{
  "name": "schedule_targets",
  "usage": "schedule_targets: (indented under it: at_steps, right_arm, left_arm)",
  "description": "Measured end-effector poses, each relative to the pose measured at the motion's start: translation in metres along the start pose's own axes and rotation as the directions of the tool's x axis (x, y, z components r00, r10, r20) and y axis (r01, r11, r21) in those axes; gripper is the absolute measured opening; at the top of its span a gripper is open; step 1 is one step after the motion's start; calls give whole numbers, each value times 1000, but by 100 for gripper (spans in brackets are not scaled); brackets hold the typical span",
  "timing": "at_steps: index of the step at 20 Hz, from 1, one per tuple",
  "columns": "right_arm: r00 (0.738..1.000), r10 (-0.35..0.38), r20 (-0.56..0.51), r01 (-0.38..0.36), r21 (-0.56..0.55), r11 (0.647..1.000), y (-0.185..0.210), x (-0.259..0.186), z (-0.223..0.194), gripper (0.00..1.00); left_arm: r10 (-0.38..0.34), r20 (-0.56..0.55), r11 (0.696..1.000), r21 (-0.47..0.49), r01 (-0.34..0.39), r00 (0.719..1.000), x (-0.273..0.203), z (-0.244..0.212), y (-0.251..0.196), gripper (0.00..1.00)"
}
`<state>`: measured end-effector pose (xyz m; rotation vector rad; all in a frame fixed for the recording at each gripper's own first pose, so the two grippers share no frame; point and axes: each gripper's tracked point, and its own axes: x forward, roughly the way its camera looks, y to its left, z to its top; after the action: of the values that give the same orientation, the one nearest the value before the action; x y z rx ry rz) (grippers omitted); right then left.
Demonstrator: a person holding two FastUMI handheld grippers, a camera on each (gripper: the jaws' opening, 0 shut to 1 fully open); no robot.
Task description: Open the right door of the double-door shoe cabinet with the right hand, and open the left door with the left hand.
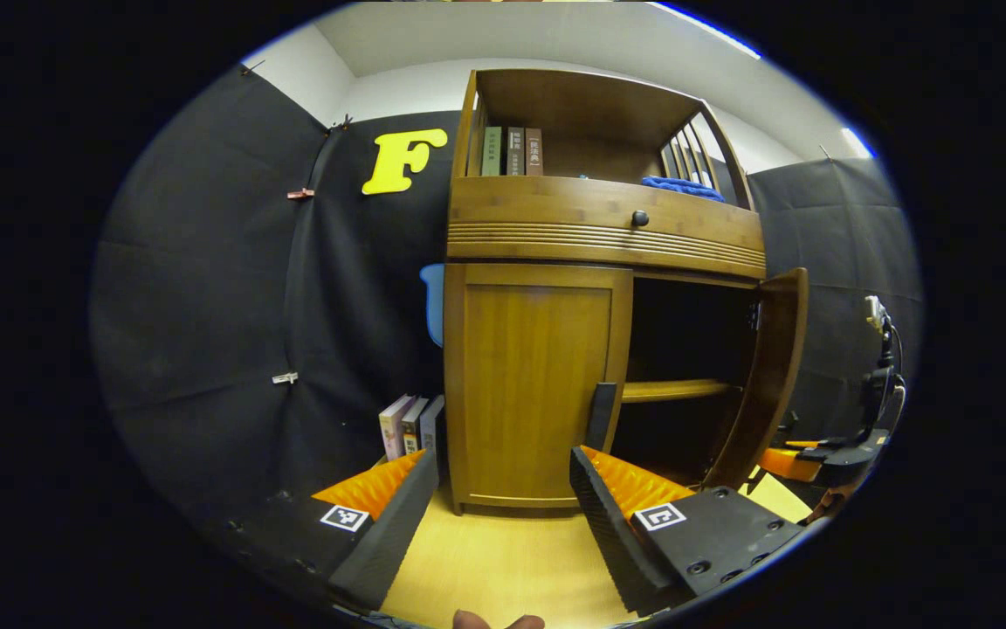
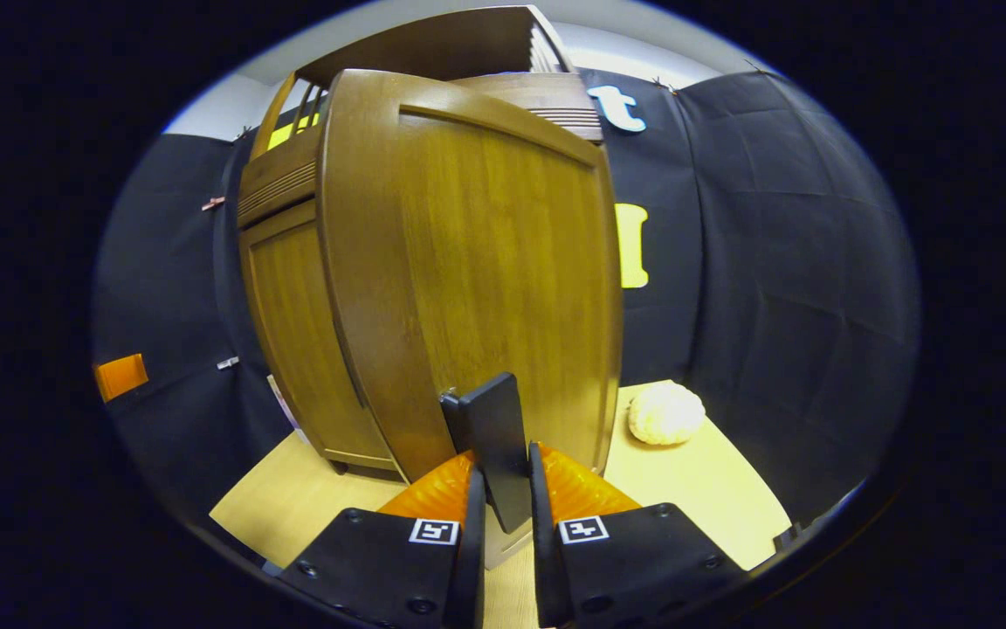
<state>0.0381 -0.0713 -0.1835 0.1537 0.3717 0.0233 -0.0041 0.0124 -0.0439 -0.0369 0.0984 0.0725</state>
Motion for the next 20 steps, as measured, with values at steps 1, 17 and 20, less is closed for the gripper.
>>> schedule_targets:
  at_steps: [1, 17, 20]
  right_arm:
    - [1000, -1, -7, 1, 14, 1000, -7, -3, 0, 27]
    - [999, -42, 9, 42, -43, 998, -153, -48, 33, 16]
    - [998, -64, 22, 65, -56, 996, -170, -53, 38, 18]
  left_arm:
    - [-6, 4, 1000, -2, 6, 1000, 4, 2, -5, 95]
    - [-74, 18, 997, 38, 73, 997, 81, 15, -119, 94]
    - [-85, 11, 994, 64, 84, 996, 99, 11, -134, 95]
